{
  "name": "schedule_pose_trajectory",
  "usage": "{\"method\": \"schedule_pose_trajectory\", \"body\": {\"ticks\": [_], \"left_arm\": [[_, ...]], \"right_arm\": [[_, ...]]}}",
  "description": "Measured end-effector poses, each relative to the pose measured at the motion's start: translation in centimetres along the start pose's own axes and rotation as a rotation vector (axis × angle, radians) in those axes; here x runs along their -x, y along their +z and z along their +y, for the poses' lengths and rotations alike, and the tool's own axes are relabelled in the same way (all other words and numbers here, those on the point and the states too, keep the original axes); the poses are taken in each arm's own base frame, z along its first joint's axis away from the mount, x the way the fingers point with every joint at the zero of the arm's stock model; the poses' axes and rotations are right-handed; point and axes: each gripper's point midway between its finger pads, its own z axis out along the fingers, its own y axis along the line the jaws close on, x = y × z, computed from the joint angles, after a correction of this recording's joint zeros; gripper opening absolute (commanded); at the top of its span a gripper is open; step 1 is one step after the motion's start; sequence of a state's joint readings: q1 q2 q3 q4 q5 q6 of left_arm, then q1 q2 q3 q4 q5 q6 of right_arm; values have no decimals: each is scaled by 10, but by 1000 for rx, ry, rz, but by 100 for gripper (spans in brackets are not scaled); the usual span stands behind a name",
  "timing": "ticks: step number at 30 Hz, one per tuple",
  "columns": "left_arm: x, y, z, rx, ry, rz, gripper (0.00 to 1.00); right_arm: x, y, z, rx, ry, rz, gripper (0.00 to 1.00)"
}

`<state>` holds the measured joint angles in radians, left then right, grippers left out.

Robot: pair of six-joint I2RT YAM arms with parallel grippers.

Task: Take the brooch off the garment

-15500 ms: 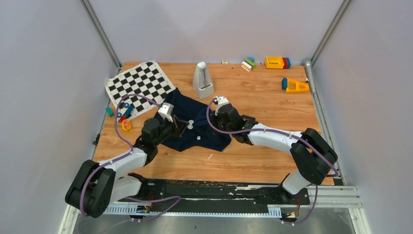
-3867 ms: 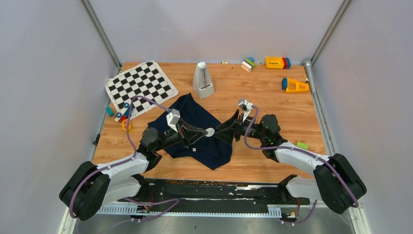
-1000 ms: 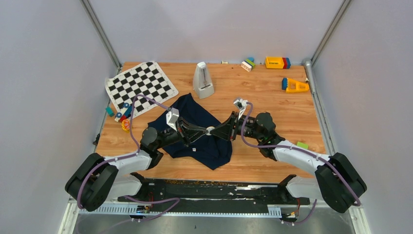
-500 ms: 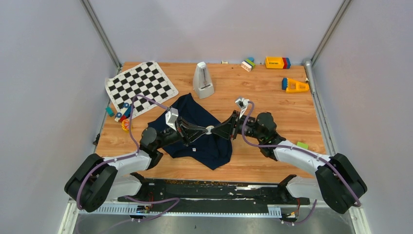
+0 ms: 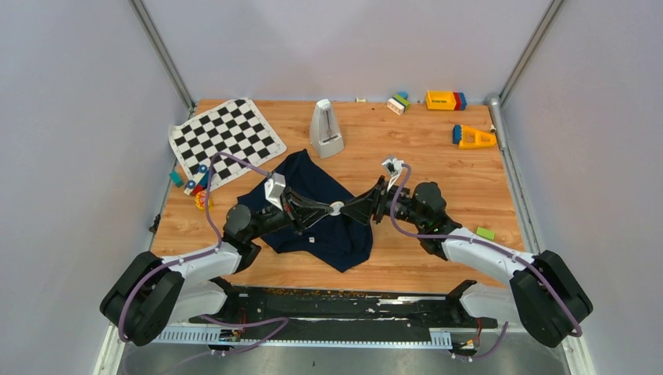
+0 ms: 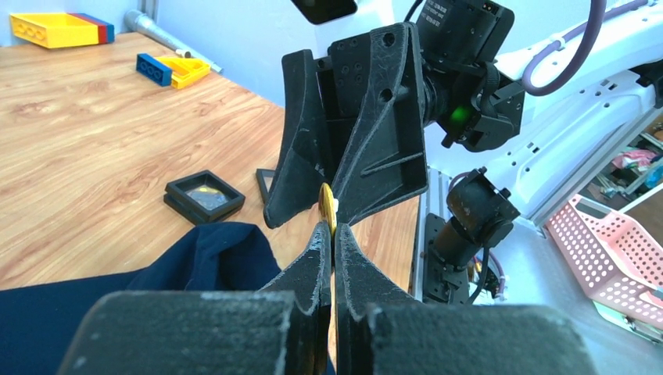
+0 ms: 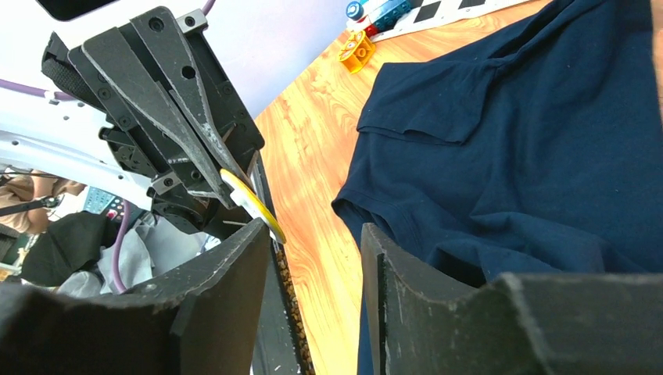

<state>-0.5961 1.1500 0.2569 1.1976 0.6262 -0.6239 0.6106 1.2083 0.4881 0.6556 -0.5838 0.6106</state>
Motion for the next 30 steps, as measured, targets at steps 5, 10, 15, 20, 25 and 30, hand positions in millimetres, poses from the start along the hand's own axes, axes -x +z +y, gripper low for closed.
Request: {"method": "schedule_pose_trajectory", "body": {"ticks": [5,10,15,20,25,30], "left_arm": [[2,0,-7,-19,5,-3,0],[7,0,-14,-44,19,-13,0],[7,-1,-17,-64,25,-9,0],[2,0,-19,-88,14,5,0],[-3,0,-19,-98,-3,20,0],[-4,0,-21,-111,-7,24,0]], "right_arm": [[-2,-12,2,3,-71,-39,54],[-10,-19,-1,13,-150,-48,64],[-10,-18,5,50,-202,-47,70],[-16,-18,12,96,-218,-23,70],[-19,-18,19,133,-232,-12,68],[-20,-17,23,149,-234,-2,68]]}}
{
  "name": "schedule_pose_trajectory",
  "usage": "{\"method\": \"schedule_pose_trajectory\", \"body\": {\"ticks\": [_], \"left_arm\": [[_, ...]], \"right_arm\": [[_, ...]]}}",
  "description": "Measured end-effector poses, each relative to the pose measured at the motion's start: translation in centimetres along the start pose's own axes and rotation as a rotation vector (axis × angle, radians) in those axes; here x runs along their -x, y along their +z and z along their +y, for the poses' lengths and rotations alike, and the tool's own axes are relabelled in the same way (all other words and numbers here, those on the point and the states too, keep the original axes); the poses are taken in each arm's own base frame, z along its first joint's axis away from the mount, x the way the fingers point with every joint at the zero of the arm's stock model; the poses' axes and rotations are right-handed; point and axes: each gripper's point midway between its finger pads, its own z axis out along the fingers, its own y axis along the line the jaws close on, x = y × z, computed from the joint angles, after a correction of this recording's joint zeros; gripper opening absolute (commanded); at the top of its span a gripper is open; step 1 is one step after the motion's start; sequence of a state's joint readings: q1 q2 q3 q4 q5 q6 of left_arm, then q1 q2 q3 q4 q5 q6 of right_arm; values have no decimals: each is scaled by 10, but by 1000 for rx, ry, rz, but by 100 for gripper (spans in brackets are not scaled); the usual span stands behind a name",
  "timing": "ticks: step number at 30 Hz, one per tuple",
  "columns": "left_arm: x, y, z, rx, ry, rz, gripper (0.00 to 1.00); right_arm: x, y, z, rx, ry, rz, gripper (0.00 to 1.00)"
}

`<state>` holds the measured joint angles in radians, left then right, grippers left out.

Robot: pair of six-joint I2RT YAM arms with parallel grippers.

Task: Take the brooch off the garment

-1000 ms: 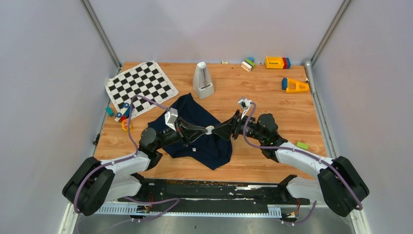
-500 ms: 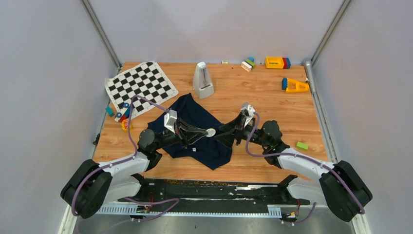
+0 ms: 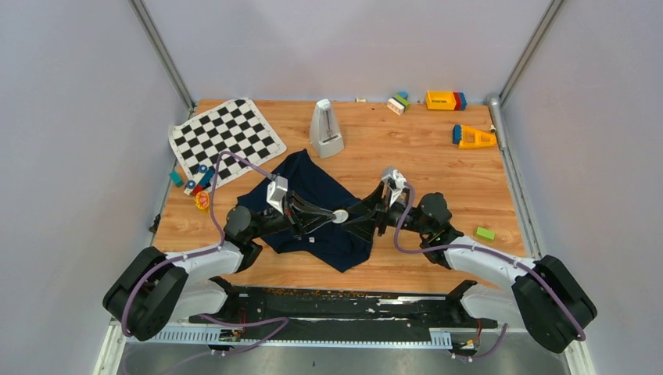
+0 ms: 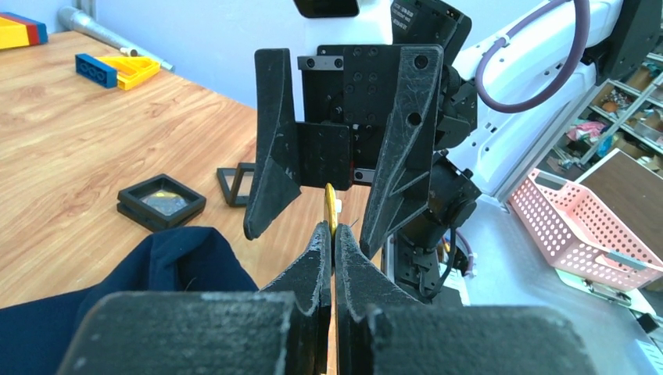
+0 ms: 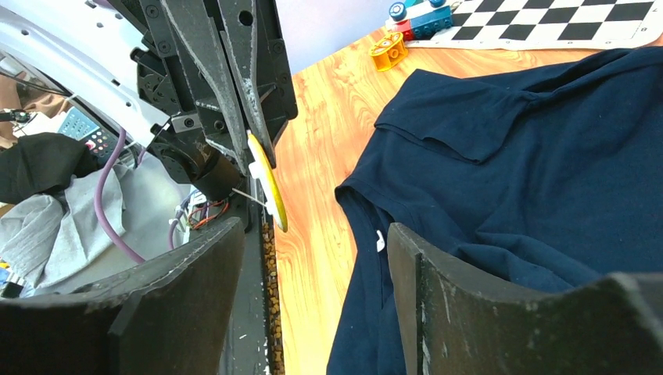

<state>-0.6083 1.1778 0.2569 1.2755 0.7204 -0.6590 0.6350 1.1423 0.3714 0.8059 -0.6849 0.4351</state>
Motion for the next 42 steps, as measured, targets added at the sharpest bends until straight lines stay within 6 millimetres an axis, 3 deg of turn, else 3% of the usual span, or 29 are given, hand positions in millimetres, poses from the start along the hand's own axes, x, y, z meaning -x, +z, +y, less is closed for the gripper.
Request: {"method": "schedule_pose_trajectory", "body": {"ticks": [8,23,42], "left_arm": [[-4,0,1,-4,-17,11,0],[-5,1,1,-6,-22,11,0],[-2,1,8,27,-21,-7,0]], "right_arm": [[4,5,1,12,6,2,65],[7,14,-3,-5,75,14,45],[10,16,-6,-49,108,0,32]]}}
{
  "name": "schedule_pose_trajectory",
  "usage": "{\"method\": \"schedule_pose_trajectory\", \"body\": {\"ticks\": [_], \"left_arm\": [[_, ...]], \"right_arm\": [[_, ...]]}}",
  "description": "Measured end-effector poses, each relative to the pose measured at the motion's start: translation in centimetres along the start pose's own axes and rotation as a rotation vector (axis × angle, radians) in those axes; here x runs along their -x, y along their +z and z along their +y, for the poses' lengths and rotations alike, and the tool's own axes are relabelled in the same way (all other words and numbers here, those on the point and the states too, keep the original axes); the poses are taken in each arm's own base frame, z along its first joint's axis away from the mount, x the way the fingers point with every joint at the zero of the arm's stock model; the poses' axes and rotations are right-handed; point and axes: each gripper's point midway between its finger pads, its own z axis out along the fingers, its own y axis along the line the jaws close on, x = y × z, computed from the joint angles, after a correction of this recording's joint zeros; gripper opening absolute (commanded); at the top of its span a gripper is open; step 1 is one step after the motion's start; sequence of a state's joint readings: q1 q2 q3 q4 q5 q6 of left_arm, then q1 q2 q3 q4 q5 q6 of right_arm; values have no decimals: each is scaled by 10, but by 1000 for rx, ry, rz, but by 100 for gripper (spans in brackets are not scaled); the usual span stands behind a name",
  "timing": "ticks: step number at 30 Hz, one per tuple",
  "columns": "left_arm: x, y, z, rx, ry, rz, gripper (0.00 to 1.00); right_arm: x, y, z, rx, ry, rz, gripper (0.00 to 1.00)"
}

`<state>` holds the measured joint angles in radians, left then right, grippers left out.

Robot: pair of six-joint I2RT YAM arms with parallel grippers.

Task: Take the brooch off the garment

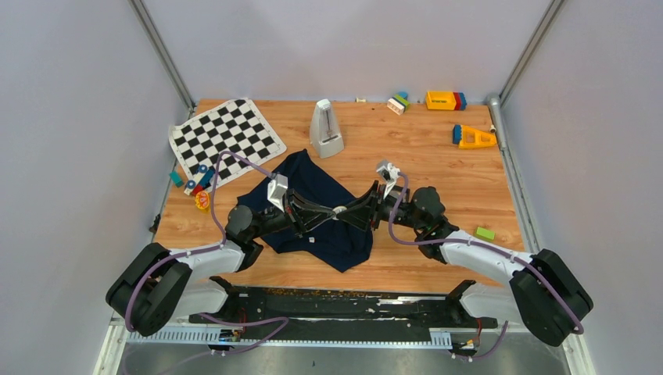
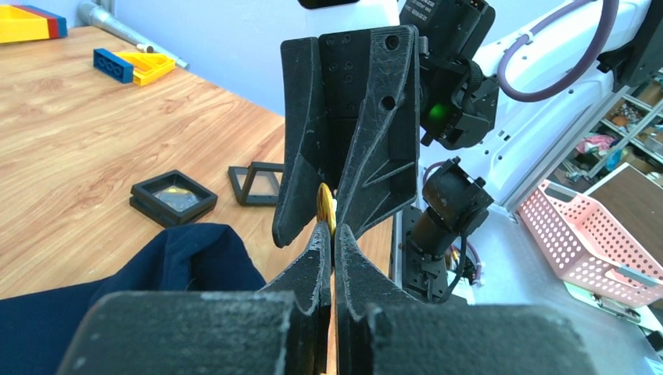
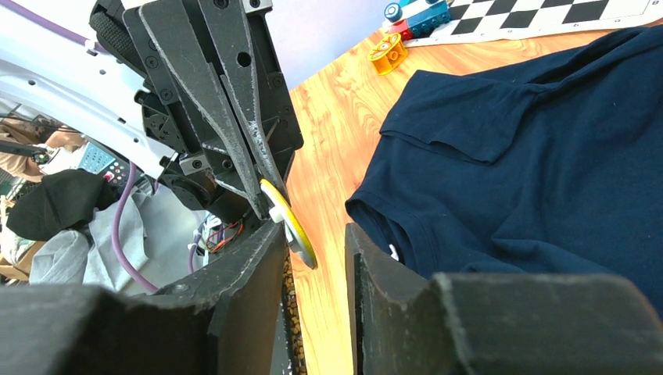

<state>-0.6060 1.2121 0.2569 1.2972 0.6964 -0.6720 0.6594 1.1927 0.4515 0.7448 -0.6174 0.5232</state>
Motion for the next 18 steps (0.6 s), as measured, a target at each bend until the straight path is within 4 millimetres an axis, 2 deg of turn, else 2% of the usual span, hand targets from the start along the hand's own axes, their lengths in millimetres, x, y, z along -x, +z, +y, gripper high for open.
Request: {"method": "schedule_pose_trajectory", "body": {"ticks": [8,10,12,14,16,18], "left_arm": [[2,0,3,23,6,-7,0],[2,0,4,26,7,-6,0],[2,0,3,26,8,-6,0],[3,-1,2,22,12,-7,0],[3,-1,1,22,16,-3,0],[1,-2,3,38,24,7,0]], "right_arm": [[3,-1,-2,-22,0,-14,31],[4,-1,-2,-26,1,-15,40],[4,-1,-3,-34,1,-17,58],[5,-2,-6,-53,1,-25,70],[6,-5,-9,-72,-5,-38,74],[6,-9,-11,-89,-11,-50,75]]}}
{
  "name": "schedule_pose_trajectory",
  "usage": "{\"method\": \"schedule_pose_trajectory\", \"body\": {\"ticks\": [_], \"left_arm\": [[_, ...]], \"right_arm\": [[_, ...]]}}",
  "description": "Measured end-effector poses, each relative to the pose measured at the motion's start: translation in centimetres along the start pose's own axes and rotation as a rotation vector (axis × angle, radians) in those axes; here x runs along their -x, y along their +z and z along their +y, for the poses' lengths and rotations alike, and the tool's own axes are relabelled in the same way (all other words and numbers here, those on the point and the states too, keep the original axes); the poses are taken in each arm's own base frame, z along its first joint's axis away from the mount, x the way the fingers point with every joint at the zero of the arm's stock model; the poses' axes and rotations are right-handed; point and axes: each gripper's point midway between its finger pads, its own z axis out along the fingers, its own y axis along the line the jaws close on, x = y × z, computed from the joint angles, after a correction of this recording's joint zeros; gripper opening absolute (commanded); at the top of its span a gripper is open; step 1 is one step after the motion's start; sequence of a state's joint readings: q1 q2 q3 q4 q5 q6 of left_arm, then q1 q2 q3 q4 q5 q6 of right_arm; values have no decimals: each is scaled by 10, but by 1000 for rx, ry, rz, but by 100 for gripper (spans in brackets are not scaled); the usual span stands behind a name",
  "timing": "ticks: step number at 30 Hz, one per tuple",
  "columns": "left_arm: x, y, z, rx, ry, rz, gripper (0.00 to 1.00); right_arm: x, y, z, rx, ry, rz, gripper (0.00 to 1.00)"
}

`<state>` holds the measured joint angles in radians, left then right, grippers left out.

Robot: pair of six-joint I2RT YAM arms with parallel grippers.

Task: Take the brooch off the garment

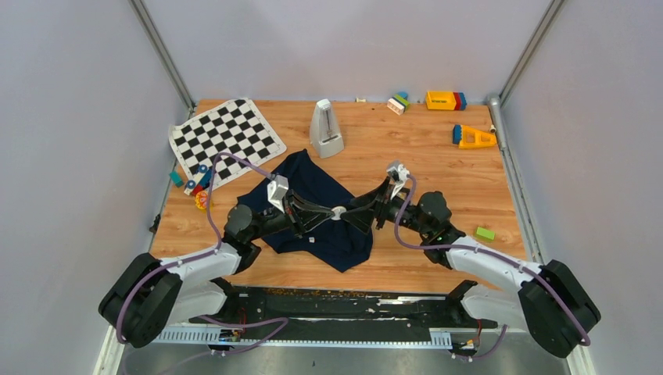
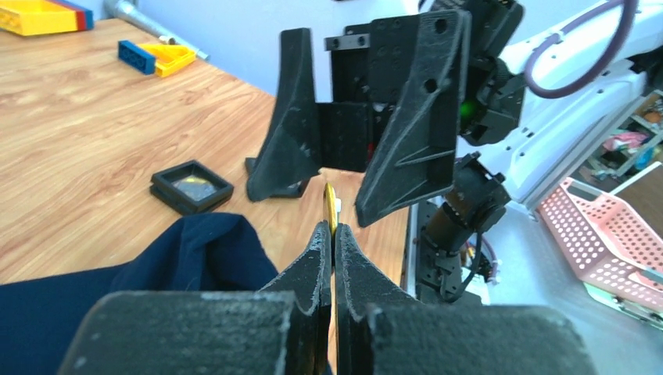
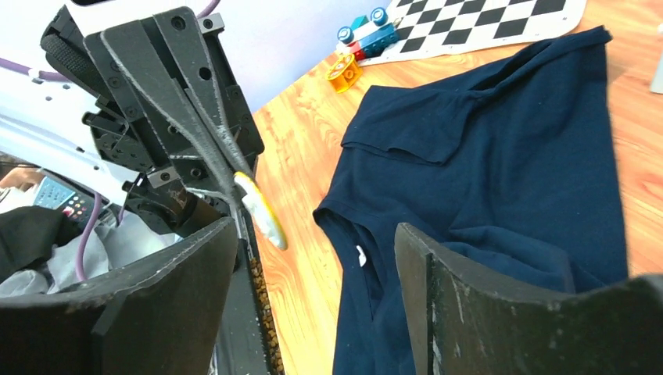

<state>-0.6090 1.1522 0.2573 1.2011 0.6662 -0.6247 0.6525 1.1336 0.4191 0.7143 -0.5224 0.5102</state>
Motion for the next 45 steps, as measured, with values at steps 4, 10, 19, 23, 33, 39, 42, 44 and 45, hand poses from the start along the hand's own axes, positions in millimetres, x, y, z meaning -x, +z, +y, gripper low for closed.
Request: {"method": "schedule_pose_trajectory", "body": {"ticks": [4,10,19,23,33,39,42,44,45], "left_arm": [[-6,-2,9,69,24,34,0],[-27,20,3,71,81,157,0],[-102,46,20,110,65,462,0],[-136,46,59,256,29,610,0],[-120,-42,178,807,-147,601,0],[-98,-64,165,839,-114,526,0],[-89,-57,155,791,-101,492,0],[-83,-53,150,765,-90,464,0],[-79,-52,148,752,-85,451,0]], "right_arm": [[7,-11,-2,-45,-17,-53,71],[49,-43,-39,-381,10,-241,67],[45,-131,-82,-945,276,-256,91],[11,-167,-89,-1130,458,-213,92],[6,-198,-123,-1472,356,-80,86],[-19,-195,-149,-1524,195,179,83],[-16,-185,-155,-1476,132,208,82],[-11,-182,-157,-1464,94,208,81],[-9,-181,-159,-1463,72,209,80]]}}
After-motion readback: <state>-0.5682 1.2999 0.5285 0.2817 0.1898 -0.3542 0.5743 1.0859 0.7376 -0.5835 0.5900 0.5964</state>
